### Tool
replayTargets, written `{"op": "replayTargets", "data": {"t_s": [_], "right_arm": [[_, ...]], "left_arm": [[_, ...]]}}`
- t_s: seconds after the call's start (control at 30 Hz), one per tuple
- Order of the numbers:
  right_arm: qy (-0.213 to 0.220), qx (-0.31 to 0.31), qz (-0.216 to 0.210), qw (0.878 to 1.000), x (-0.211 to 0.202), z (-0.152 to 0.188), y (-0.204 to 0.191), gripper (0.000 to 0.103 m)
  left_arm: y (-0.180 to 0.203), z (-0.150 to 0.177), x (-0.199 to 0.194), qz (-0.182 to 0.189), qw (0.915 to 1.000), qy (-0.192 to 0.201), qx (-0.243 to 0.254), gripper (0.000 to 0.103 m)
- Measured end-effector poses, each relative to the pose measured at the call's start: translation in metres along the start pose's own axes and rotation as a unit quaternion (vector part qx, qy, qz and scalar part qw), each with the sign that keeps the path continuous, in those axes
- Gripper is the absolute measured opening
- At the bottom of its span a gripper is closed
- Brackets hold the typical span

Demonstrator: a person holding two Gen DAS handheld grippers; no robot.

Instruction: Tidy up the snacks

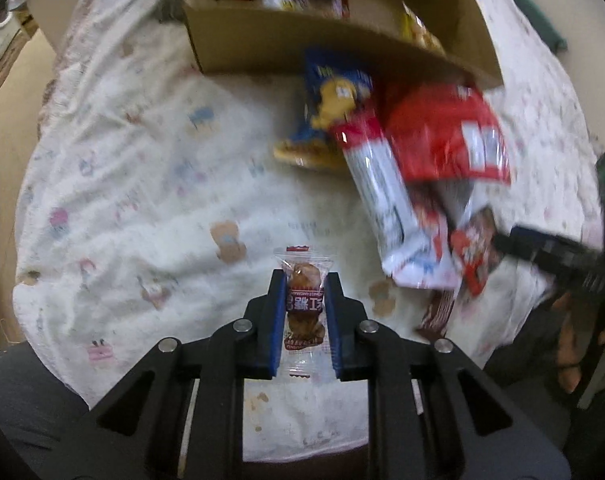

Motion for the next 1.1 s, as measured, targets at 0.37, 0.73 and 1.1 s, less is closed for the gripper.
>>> {"op": "replayTargets", "data": {"t_s": [0.37,0.73,1.1], "right_arm": [[-0.083,-0.049,0.038,0.995,0.041,0.010,-0.002,0.103],[-0.098,-0.046,0.051,0.993,0.055,0.007,0.011,0.102],[-0.054,-0.035,-0.003,0.998,0.015,0.013,-0.001,0.081]], "left_arm": [[-0.009,-0.017,-0.009,0.002,0.9998,0.012,-0.013,0.016],[-0.010,-0.017,-0.010,0.002,0.9999,0.010,-0.011,0.016],[-0.014,-0.018,-0.014,0.000,0.9996,0.019,-0.021,0.016]]}}
Point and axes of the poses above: each gripper's, at about its wrist camera, not at the fingertips, and x roughly the way its jaws point, y to its right, z to its underside, the point moved 9 cm from there along x, roughly the way its jaws point, and after that the axes turned 10 degrees about -z, right-handed, at the moved point
